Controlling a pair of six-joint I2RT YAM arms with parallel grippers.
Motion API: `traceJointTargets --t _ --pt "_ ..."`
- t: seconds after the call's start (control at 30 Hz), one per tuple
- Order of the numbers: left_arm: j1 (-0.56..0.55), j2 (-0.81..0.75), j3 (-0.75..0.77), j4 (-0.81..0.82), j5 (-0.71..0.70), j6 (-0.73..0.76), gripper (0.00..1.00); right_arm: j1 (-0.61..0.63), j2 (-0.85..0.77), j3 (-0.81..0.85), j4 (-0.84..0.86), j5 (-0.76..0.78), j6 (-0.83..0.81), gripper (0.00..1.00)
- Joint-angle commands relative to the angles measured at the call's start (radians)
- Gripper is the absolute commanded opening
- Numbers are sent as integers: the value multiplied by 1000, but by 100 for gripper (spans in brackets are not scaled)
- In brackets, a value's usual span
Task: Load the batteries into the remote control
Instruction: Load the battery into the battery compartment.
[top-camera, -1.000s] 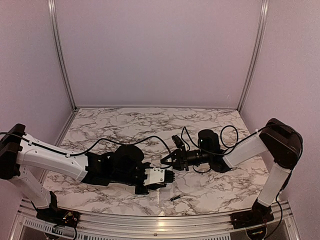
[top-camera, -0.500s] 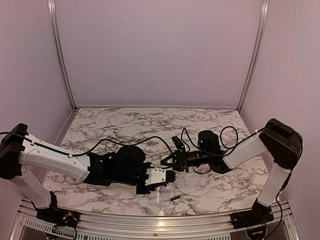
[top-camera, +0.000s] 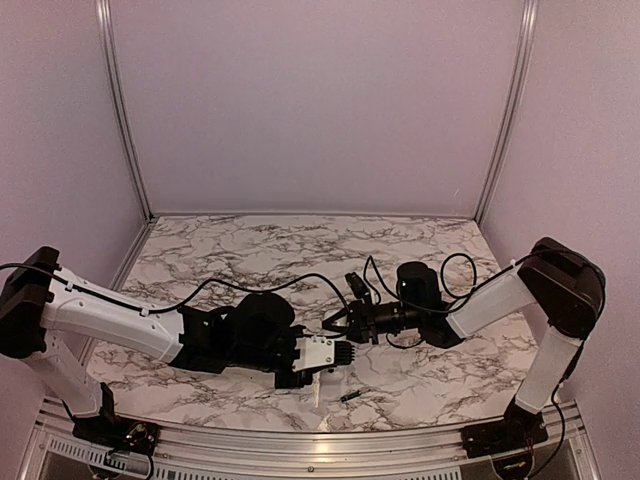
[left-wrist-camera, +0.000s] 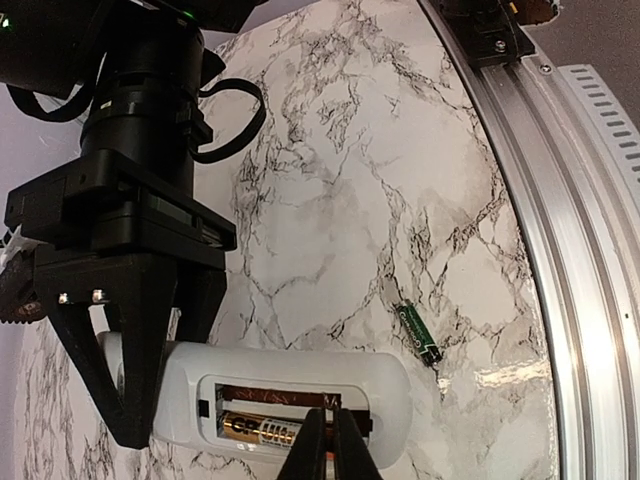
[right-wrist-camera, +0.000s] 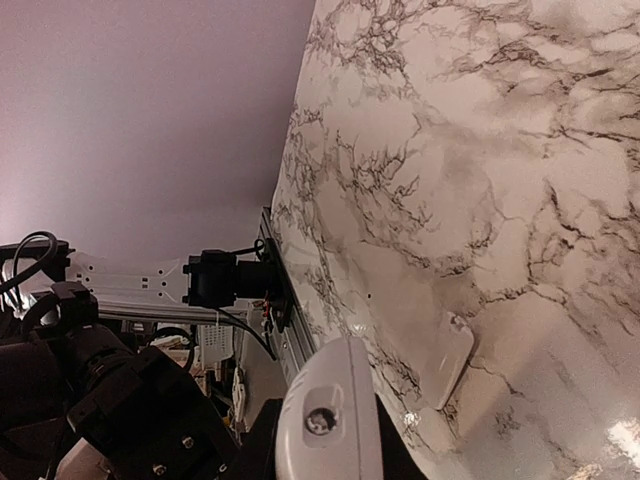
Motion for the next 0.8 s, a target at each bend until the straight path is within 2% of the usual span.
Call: traceJointTargets --t 0.0,0.5,0.77 --pt "25 35 8 -24 -36 -10 4 15 -49 3 80 -45 27 0" --pt "74 66 3 -25 -49 -22 3 25 -57 -6 165 -73 56 0" --pt "59 3 2 -2 -47 -31 11 16 -61 -6 143 -52 40 0"
